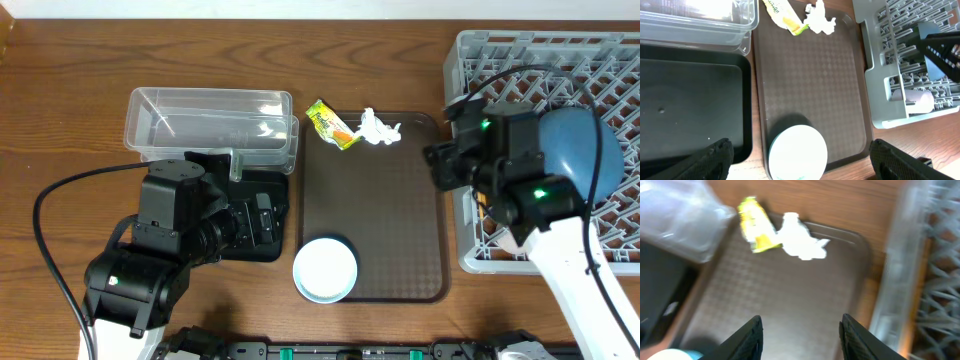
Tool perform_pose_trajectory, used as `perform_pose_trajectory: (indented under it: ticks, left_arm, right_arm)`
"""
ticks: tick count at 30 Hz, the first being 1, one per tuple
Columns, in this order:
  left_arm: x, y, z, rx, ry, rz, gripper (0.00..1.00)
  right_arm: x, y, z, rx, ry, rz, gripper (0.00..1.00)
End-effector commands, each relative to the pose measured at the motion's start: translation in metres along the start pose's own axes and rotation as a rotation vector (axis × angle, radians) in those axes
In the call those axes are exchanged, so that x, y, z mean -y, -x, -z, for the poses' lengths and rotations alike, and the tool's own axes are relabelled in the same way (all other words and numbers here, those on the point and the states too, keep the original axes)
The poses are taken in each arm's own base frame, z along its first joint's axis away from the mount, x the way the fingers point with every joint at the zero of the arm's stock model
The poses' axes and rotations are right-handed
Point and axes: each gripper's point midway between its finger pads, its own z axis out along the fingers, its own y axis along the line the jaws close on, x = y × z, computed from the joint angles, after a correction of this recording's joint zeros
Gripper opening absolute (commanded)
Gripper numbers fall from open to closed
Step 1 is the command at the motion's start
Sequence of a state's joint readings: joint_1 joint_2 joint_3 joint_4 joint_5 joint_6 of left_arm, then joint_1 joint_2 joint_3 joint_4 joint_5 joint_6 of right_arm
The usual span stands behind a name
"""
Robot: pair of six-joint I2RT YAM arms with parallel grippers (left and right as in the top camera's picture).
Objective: Sort waste into correct bins and load items into the dishwasher rack
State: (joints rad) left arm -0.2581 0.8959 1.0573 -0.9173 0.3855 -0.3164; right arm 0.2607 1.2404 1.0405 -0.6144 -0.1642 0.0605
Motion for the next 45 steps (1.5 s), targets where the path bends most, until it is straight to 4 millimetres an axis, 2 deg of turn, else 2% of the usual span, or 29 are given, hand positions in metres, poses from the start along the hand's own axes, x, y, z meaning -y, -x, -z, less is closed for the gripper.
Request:
perform_pose_trajectory:
  ticks: [1,8,11,14,15,16,20,23,26,36,40,45]
  left_arm:
    - [0.003,0.006,0.006,0.021,-0.003,-0.017,0.89]
    - [0.003,0.006,0.006,0.022,-0.002,-0.016,0.89]
    - [0.003,0.006,0.006,0.021,-0.003,-0.017,0.89]
    - [0.003,0.006,0.006,0.022,-0.002,-0.016,0.89]
    - [0.003,0.006,0.006,0.022,-0.002,-0.016,0.89]
    - [0.003,0.006,0.006,0.022,-0.002,-0.016,0.89]
    - [0.003,0.006,0.006,0.022,-0.002,-0.016,0.89]
    - [0.003,0.006,0.006,0.022,-0.002,-0.016,0.89]
    - [0.003,0.006,0.006,0.022,-0.002,-0.016,0.89]
    - [0.003,0.006,0.006,0.021,-0.003,-0.017,0.89]
    - [0.003,0.006,0.006,0.022,-0.002,-0.017,0.89]
    - [0.003,0.006,0.006,0.022,-0.002,-0.017,0.89]
  right_arm:
    - [-0.033,0.003,0.014,0.027,0.082,0.038,0.49]
    - [-0.073,0.002,0.034,0.055,0.198,0.032,0.48]
    - [-0.09,0.005,0.053,0.091,0.274,0.057,0.49]
    - [-0.095,0.011,0.078,0.158,0.294,0.066,0.55]
    - [-0.096,0.012,0.087,0.182,0.298,0.07,0.68]
    - [-0.096,0.013,0.095,0.205,0.302,0.074,0.99]
    - [-0.097,0.017,0.124,0.286,0.31,0.09,0.99]
    - [-0.089,0.009,0.135,0.299,0.265,0.127,0.99]
    - [-0.085,-0.01,0.141,0.25,0.255,0.121,0.99]
    - [-0.029,-0.074,0.16,0.145,-0.014,0.105,0.99]
    - [-0.012,-0.096,0.159,0.196,-0.064,0.07,0.99]
    - [0.003,-0.125,0.143,0.302,-0.089,0.011,0.99]
